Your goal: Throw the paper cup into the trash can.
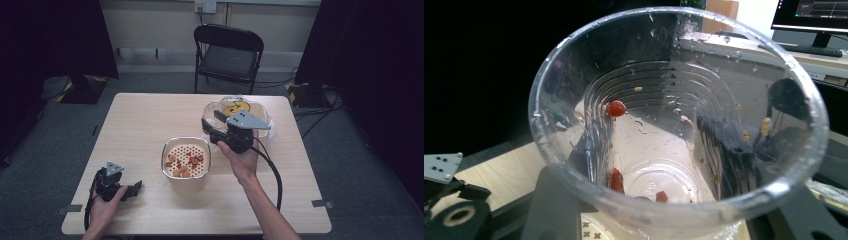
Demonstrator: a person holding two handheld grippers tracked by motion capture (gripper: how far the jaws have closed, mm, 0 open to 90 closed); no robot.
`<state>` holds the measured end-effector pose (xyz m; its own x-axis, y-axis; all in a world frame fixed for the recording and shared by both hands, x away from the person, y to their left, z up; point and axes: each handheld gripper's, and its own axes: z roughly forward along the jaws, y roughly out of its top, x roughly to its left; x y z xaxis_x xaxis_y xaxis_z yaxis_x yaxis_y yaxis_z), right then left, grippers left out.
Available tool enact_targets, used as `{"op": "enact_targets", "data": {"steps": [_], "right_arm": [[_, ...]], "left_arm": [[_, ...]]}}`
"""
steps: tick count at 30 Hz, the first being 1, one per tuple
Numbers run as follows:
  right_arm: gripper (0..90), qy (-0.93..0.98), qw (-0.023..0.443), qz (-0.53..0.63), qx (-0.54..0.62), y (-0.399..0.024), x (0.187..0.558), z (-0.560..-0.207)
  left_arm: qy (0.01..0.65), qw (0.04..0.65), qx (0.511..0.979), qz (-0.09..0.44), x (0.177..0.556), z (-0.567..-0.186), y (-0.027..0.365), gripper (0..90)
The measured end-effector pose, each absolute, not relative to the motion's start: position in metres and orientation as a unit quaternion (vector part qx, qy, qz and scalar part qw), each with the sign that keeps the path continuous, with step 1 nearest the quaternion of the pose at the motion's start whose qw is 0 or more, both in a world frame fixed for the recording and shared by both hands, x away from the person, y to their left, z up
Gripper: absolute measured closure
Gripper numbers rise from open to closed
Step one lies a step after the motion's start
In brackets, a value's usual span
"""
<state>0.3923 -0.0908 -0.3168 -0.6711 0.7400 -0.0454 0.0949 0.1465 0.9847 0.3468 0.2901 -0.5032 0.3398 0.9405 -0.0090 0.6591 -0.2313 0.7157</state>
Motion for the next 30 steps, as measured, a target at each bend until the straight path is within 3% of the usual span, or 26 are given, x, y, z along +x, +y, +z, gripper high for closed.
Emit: {"op": "enact_targets", "data": {"steps": [13, 30], "right_arm": [[48.3, 0.710, 0.256, 0.576, 0.313, -0.130, 0.363, -0.329], [47.1, 0.730, 0.234, 0.536, 0.354, -0.173, 0.323, -0.389]], "left_arm": [[0.531, 0.320, 0.753, 0.220, 0.347, -0.503, 0.290, 0.0], [0.531, 0.320, 0.753, 0.220, 0.347, -0.503, 0.290, 0.0]]}}
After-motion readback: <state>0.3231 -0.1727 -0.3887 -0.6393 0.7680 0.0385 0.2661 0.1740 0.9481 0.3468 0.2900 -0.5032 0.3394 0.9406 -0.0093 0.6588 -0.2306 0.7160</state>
